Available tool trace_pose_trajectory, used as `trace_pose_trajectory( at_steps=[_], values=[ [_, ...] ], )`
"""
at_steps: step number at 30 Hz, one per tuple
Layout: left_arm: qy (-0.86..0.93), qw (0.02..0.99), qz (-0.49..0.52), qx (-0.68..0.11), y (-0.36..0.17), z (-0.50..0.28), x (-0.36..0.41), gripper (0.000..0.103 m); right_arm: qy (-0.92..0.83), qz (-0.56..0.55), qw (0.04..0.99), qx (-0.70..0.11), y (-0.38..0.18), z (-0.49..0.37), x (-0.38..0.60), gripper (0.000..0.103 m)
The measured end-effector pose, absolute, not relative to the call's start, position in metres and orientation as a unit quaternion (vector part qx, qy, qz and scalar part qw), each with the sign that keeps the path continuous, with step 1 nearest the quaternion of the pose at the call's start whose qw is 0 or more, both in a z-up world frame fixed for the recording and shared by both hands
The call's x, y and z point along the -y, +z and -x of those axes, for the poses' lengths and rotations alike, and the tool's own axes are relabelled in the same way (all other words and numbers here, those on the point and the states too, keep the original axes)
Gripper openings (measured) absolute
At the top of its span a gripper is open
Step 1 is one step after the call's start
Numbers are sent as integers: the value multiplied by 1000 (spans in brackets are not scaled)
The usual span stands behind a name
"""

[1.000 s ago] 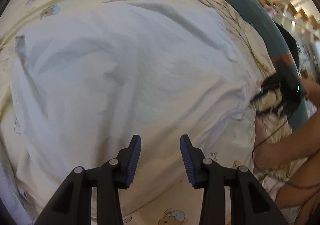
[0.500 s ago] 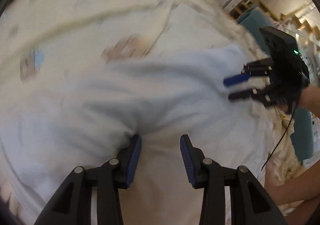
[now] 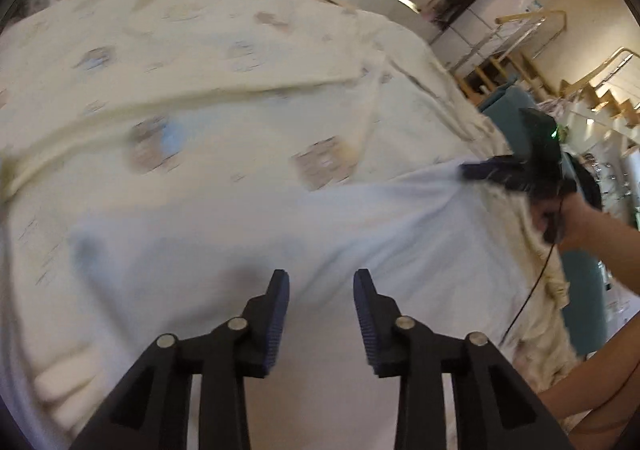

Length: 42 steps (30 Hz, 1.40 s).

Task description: Fold clothes

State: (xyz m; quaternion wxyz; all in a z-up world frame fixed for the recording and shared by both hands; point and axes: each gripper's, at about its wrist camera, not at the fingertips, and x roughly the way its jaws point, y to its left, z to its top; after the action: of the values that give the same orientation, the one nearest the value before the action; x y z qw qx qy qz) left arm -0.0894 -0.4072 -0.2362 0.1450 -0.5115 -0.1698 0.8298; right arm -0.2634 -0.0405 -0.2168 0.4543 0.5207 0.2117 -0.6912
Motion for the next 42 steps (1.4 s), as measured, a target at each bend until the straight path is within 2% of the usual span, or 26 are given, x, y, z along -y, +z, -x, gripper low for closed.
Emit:
trace_pose_trajectory(
  at_steps=[3,5,6,8,9,10,11,13,16,17,20,23,26,28,30,31,36,42],
  values=[
    [832,96,538,98,-250,120,387,36,-667,-511,469,-270,-228,236,84,18],
    [816,56,570,77,-267,127,392,37,-652,-543,430,-308,-248,246,71,17],
    [812,39,578,74,-273,126,398,37,-661,-551,408,-305,-252,256,61,12],
    [807,-1,588,58,-276,119,407,37,-687,-561,359,-291,-252,280,28,11],
    [807,-24,588,45,-273,112,409,37,-700,-555,328,-308,-248,286,12,13],
    [807,-48,588,32,-270,105,412,37,-711,-548,297,-326,-244,291,-4,22],
    [806,-49,588,49,-266,98,413,41,-721,-546,257,-341,-239,296,-28,22],
    [803,-49,587,85,-259,85,417,45,-726,-573,245,-291,-227,300,-67,23],
    [798,-48,585,139,-247,66,423,47,-755,-557,261,-227,-186,274,-119,22],
    [802,-31,577,151,-234,63,417,52,-761,-555,266,-204,-175,261,-134,22],
    [814,22,562,142,-204,62,392,60,-779,-549,274,-133,-146,220,-180,22],
    [817,72,564,95,-186,68,347,68,-782,-555,281,-41,-140,182,-213,23],
    [817,112,564,46,-172,73,309,77,-782,-556,281,-15,-143,147,-224,25],
    [816,135,562,15,-167,78,285,78,-785,-551,282,-1,-150,124,-231,39],
    [814,158,559,-18,-167,89,253,78,-785,-548,289,10,-158,103,-242,86],
    [812,167,559,-26,-168,94,240,78,-786,-546,290,12,-163,92,-248,89],
    [793,229,562,-64,-181,121,179,78,-773,-556,302,57,-207,79,-262,88],
    [770,297,551,-122,-203,176,118,78,-757,-555,308,154,-244,92,-282,88]
  ],
)
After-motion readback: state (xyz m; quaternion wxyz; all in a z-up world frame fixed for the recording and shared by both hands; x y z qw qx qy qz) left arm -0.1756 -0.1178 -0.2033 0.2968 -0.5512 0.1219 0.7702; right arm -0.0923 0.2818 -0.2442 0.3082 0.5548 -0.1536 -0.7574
